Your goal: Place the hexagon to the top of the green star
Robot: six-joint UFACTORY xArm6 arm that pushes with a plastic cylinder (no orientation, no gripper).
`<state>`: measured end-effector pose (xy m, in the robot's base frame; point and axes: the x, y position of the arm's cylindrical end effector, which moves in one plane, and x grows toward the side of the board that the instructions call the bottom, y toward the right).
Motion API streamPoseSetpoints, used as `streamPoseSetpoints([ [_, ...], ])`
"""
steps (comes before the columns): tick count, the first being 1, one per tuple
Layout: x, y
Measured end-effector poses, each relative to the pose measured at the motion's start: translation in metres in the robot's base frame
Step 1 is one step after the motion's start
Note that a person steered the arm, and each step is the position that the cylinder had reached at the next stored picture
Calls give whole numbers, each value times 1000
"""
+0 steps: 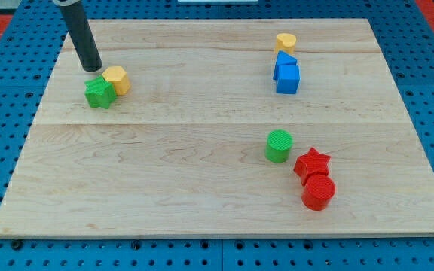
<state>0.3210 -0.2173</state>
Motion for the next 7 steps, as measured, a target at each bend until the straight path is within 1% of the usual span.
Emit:
streamPoseSetpoints([
  [1, -32, 46],
  [2, 17, 105],
  [3, 46, 79],
  [4, 47, 45],
  [5, 48, 84],
  [6, 93, 201],
  [7, 122, 301],
])
